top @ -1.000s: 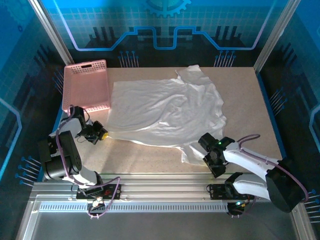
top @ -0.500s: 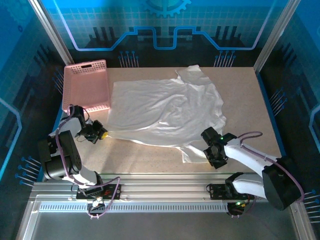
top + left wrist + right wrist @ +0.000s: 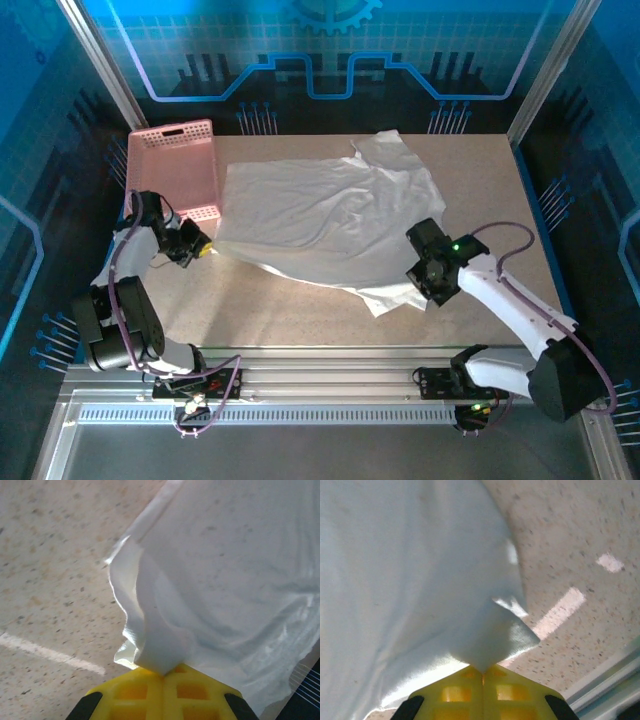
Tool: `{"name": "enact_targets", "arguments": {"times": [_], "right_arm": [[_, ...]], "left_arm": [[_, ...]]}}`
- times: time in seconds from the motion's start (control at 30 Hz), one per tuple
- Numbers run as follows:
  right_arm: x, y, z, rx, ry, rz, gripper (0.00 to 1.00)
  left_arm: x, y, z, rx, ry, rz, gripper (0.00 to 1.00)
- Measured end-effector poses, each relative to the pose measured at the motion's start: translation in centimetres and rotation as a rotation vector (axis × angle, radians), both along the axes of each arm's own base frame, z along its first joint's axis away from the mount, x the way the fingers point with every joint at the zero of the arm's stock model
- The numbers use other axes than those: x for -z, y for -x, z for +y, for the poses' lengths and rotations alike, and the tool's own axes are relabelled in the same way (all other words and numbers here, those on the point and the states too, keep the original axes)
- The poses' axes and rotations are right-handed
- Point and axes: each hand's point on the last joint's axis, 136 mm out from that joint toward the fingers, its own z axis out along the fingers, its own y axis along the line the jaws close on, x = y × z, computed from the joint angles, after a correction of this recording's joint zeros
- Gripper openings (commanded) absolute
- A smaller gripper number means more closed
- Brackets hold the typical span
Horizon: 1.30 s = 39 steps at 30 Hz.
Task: Fold and stack the t-shirts
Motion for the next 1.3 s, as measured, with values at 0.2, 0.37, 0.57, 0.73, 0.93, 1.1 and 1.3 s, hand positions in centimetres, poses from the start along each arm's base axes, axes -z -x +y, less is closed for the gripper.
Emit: {"name": "enact_targets", "arguments": {"times": [0.2, 0.37, 0.57, 0.73, 0.93, 1.1, 1.3], "right_arm": [[-1.8, -3.5, -0.5, -0.086, 0.048, -0.016, 0.0], [-2.7, -5.2, -1.9, -0.131, 0.09, -0.02, 0.0], [-3.8, -7.0, -3.3, -0.183, 0.123, -0.029, 0.0], [-4.6, -9.2, -3.6, -0.273, 0.169, -0.03, 0.0], [-5.6, -12.9, -3.4, -0.402, 0.24, -0.038, 0.0], [-6.1, -15.5, -3.7, -0.493, 0.319, -0.025, 0.0], [-7.3, -17.6, -4.5, -0.584, 0.448, -0.011, 0.0]], "left_arm": [[-2.7, -2.3, 0.5, 0.008, -0.024, -0.065, 0.0], [-3.3, -3.5, 0.5, 0.027, -0.037, -0.072, 0.0], [-3.1, -3.9, -0.1, 0.066, -0.053, -0.065, 0.0], [-2.8, -4.3, -0.6, 0.102, -0.072, -0.057, 0.0], [-2.7, -5.0, -0.7, 0.135, -0.099, -0.058, 0.0], [-2.1, -4.9, -0.6, 0.152, -0.116, -0.036, 0.0], [-1.9, -5.1, -0.3, 0.17, -0.14, -0.029, 0.0]]}}
